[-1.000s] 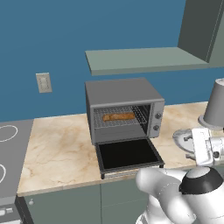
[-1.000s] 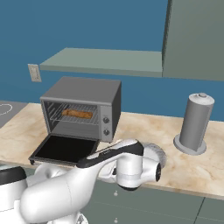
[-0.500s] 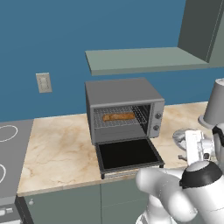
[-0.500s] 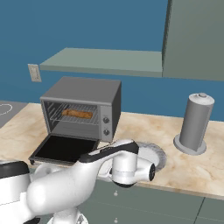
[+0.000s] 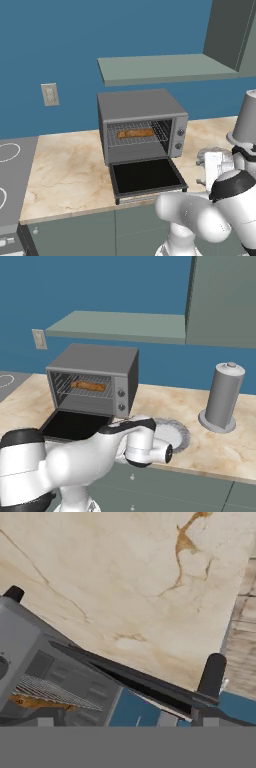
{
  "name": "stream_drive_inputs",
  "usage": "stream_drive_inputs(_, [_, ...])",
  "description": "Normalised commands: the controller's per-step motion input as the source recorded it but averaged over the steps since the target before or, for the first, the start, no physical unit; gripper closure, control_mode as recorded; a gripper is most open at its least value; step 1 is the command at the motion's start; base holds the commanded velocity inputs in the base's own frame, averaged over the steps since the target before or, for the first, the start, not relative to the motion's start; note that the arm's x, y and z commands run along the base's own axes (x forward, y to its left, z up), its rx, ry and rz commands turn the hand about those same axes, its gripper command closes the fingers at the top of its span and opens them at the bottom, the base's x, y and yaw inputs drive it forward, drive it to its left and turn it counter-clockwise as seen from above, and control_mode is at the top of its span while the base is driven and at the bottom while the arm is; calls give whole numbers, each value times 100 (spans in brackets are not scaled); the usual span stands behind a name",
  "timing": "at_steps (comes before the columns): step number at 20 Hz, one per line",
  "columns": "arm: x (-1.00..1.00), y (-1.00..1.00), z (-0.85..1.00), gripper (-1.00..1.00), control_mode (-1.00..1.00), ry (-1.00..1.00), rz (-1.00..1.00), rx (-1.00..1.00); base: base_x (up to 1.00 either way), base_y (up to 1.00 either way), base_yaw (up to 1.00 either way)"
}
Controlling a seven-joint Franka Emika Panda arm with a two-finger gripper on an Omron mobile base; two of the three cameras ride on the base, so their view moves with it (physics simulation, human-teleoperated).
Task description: Pull the toaster oven rack outwards. Pick up the baguette from the plate and place it on the toaster oven rack. Close the toaster oven door fully and set the temperature to the lowest setting.
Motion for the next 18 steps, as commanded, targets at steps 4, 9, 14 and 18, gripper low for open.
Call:
stream_drive_inputs(4, [23,11,-21,-100,-100,0,0,0,0,0,0])
stream_drive_inputs(9, [27,8,-25,-100,-100,5,0,0,0,0,0])
stream_drive_inputs(14, [36,0,-27,-100,-100,8,0,0,0,0,0])
stream_drive_inputs(18, [29,0,-23,-100,-100,3,0,0,0,0,0])
